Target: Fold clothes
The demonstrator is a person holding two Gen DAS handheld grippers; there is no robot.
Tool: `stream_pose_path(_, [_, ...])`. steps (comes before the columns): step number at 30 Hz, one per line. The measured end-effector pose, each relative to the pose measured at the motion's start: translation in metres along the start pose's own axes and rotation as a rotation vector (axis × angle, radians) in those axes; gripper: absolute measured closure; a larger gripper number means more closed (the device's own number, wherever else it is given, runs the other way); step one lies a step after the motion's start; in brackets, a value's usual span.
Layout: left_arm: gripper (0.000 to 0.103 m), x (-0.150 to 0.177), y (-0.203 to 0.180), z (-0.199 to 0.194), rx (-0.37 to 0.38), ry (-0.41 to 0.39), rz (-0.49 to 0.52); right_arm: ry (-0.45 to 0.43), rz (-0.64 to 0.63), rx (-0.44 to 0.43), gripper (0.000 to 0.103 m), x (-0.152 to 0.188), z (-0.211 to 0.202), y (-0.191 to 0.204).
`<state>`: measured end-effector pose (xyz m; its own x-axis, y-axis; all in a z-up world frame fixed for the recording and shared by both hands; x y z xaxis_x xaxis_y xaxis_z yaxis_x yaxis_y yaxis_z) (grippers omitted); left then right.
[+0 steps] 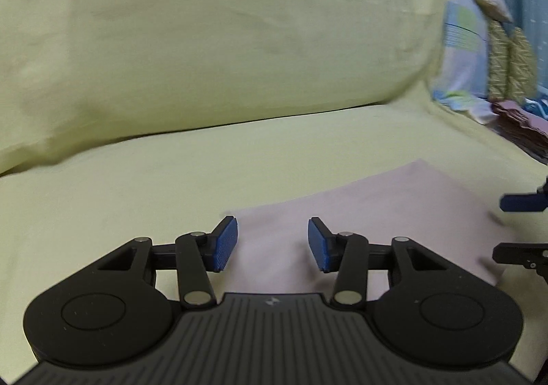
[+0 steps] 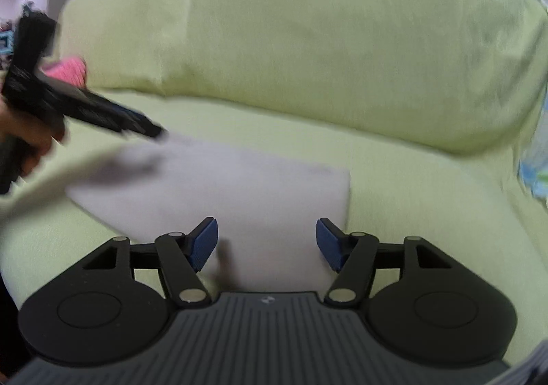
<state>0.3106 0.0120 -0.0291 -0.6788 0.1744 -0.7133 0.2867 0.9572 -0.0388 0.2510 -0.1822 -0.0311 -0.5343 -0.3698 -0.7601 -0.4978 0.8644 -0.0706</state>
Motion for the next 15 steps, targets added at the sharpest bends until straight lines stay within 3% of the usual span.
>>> stream_pose_path(5, [0.05,0.003,0.009,0.029,-0.032,0.051,0.038,0.084,-0.027,-0.039,0.043,0.01,0.021,0.009])
stream_pose_path(9, [0.05,0.0,0.032,0.029,-0.076,0.05,-0.056,0.093,-0.003,-0.051,0.042,0.009,0.023,0.004])
stream_pose_path(12, [0.053,-0.007,0.034,0.021,-0.043,0.002,-0.14,0.097,-0.002,-0.049,0.041,0.009,0.024,0.005])
stream_pose_path(15, [0.053,-0.015,0.019,0.023,-0.011,-0.017,-0.105,0.097,-0.003,-0.046,0.041,0.009,0.025,0.005])
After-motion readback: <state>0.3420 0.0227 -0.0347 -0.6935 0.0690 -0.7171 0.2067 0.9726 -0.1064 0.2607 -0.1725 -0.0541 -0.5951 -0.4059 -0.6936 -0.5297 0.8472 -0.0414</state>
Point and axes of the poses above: each gripper's, at about its wrist camera, not at the fingertips, and z roughly the way its jaws point, y to its left, x to its underside, the point moved 5 cm from there along z, roughly the way its jaws point, and after that the axes turned 12 degrees about y, right-handed, at the moved point
